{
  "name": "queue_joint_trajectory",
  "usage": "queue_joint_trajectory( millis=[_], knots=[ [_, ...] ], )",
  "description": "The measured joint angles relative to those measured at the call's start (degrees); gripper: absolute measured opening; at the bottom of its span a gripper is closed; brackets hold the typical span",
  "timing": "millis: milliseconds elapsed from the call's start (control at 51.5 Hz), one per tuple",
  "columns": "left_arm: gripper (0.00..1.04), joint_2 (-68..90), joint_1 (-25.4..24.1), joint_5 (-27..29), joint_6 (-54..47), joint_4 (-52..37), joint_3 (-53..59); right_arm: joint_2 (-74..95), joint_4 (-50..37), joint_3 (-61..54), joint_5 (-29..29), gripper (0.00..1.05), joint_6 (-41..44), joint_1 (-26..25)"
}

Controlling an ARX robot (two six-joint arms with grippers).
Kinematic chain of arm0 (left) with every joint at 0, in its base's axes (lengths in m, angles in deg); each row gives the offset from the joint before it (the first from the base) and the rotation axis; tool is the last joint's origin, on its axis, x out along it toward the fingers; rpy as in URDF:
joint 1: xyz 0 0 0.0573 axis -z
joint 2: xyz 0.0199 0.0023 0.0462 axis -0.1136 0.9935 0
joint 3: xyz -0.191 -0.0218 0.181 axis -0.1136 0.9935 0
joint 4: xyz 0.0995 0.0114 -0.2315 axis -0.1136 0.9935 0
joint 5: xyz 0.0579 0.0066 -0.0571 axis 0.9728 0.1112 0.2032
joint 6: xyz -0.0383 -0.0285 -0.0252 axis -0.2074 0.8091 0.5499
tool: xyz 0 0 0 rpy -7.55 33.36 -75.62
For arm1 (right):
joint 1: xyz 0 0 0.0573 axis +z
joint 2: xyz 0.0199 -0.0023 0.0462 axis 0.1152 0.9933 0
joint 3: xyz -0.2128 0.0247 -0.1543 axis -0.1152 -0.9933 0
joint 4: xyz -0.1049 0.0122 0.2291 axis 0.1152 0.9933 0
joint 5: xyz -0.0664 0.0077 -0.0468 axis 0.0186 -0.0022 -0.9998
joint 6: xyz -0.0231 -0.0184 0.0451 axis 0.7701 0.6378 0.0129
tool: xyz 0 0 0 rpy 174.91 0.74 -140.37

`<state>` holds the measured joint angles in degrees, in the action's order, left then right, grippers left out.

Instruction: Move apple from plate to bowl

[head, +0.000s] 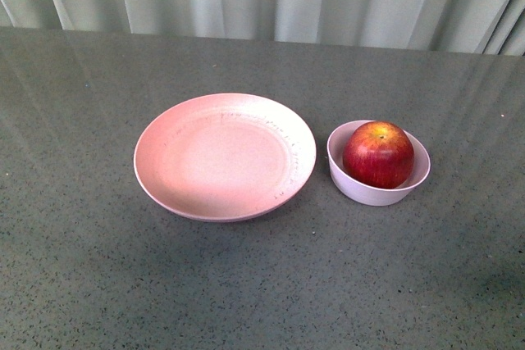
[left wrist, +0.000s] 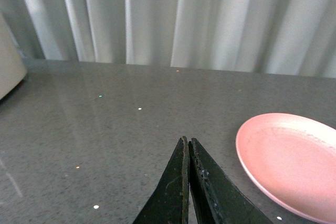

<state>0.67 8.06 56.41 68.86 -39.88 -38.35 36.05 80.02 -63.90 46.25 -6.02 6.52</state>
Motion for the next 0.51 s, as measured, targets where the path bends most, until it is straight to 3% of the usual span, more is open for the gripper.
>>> queue_joint_trajectory(
  millis=[505],
  knots=[
    [0.02,-20.6,-1.3,-0.6,0.0,18.7,0.4,0.0,0.0,0.0,0.0,0.96,0.0,0.0]
  ],
)
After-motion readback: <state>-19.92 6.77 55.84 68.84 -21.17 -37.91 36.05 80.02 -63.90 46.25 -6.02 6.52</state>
